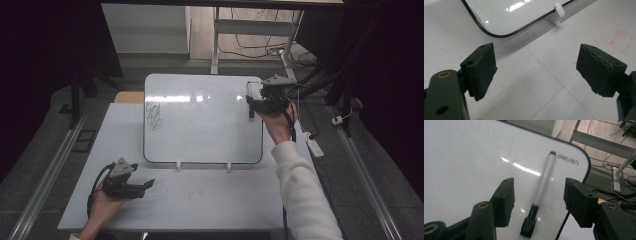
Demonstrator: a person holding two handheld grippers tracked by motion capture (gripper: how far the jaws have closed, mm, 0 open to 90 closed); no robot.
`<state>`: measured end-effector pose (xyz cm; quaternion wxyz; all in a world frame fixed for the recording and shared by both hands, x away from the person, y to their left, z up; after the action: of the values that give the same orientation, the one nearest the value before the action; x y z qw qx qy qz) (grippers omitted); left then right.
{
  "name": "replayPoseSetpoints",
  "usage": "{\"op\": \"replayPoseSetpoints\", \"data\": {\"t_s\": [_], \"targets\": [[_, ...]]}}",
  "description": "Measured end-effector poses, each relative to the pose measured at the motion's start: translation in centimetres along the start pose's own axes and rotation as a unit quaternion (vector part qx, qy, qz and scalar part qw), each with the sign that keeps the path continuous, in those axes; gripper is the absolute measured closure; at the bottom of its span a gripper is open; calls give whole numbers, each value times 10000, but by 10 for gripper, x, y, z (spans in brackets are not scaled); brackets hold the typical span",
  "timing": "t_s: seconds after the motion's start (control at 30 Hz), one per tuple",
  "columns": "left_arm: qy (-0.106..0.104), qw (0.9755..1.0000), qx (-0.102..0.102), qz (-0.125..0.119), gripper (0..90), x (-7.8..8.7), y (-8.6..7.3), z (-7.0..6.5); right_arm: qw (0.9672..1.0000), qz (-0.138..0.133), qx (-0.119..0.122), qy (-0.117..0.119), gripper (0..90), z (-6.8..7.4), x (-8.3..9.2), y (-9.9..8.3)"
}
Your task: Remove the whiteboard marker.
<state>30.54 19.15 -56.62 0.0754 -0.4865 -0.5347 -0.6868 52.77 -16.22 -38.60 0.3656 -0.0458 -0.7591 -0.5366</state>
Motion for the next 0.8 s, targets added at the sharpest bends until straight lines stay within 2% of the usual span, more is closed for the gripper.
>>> {"op": "replayPoseSetpoints", "data": {"t_s": [0.13,0.27,0.33,0.57,0.7,0.8], "targets": [[-13,10000,-2,12,167,-1,-1,0,9998,104,-38,-134,458,-2,-12,9],[-8,10000,-12,26,169,-1,-1,1,9990,201,11,-395,508,-4,-25,19],[-17,10000,-15,18,170,-1,-2,1,9980,247,26,-573,561,-4,-33,23],[-9,10000,-14,4,170,-1,-2,2,9955,323,128,-881,668,-3,-42,25],[7,10000,-3,0,171,0,-2,2,9942,381,142,-997,738,-2,-46,23],[12,10000,-5,3,171,0,-2,2,9946,358,86,-971,757,-1,-46,24]]}}
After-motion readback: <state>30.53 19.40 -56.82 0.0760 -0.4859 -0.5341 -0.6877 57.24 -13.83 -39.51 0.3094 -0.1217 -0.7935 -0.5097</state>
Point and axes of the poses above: each handheld gripper's, and its own axes: x roughly backward along the jaws, y roughly out of its top, z roughly to its left, the point moved 8 cm from there along -x, roughly forward along the jaws, and after that the axes turned 8 degrees about z, right-handed, at the moved point
